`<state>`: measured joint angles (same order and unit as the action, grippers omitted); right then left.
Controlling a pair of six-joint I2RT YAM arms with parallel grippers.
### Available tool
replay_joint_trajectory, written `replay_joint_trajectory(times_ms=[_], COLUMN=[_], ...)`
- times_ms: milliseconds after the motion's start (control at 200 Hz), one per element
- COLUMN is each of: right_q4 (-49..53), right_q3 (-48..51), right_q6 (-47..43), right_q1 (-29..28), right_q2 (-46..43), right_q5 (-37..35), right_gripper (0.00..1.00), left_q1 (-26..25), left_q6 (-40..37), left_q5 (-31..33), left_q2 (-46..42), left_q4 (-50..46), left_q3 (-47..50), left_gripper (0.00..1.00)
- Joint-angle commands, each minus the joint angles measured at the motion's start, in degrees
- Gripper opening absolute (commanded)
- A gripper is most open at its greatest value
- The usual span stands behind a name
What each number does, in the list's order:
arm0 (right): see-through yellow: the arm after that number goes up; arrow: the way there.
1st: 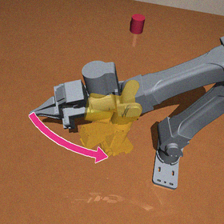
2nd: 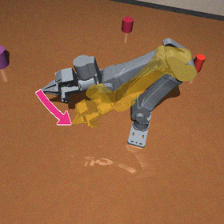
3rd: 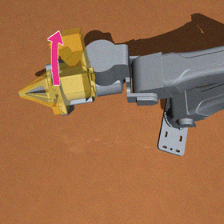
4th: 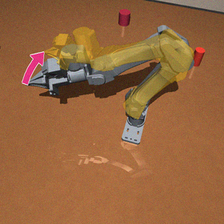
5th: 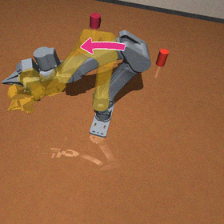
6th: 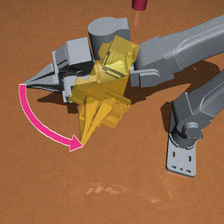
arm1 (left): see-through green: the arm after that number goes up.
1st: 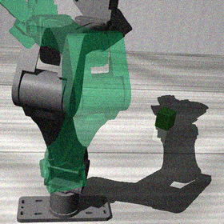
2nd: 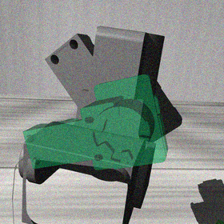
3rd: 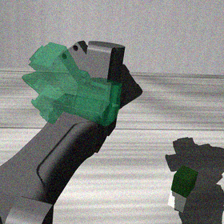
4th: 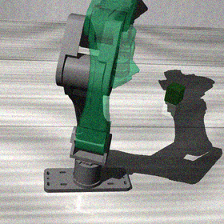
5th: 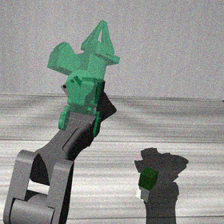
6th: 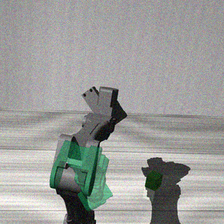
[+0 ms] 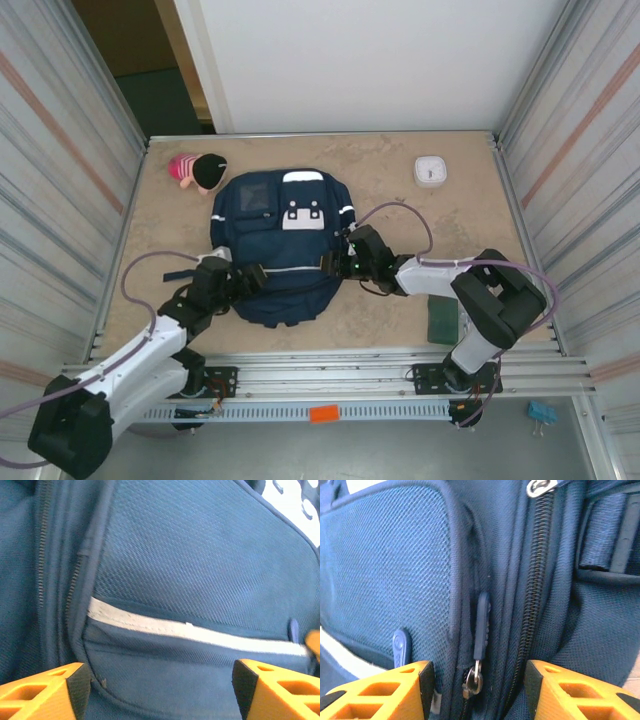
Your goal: Pack books, pencil case, and school supplies into a backpack
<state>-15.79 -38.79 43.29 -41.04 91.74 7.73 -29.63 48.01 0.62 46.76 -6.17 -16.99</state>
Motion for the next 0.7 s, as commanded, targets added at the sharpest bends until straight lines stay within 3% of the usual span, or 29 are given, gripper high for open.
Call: replay_joint_trajectory(times_ms=[0, 150, 311, 396, 496, 586, 697], right_q4=[4.28, 10.02, 13.68, 14.38, 13.62, 8.47, 4.33], right_q3=[1.39, 1.19, -0.24, -1.70, -2.18, -0.17, 2.17], right_q6=[-1.06, -5.38, -8.03, -7.24, -4.90, -1.24, 2.69], right_q1=[1.90, 3.58, 2.90, -0.11, -4.64, -6.80, -8.49], right_q2=[-3.99, -14.15, -25.19, -26.62, -24.62, -20.80, -16.68], right_q5=[0.60, 0.51, 2.71, 3.11, 0.36, 0.09, -0.62], right_gripper=[0.51, 0.53, 0.54, 0.53, 0.47, 0.40, 0.29], left_q1=[-5.52, -7.27, -7.20, -7.20, -7.19, -7.11, -7.11], left_q6=[3.61, -8.30, -32.52, -46.49, -63.60, -68.41, -68.95], left_q5=[3.94, 8.50, 9.66, 7.10, -0.36, -3.30, -3.95], left_q2=[-3.82, -9.12, -10.27, -8.40, -3.82, 2.02, 9.02], left_q4=[-3.94, -9.09, -6.77, -6.83, -10.49, -15.12, -17.93], left_q3=[-0.10, -5.82, -11.84, -14.68, -18.29, -21.53, -24.17], left_gripper=[0.77, 0.78, 0.78, 0.78, 0.79, 0.81, 0.81])
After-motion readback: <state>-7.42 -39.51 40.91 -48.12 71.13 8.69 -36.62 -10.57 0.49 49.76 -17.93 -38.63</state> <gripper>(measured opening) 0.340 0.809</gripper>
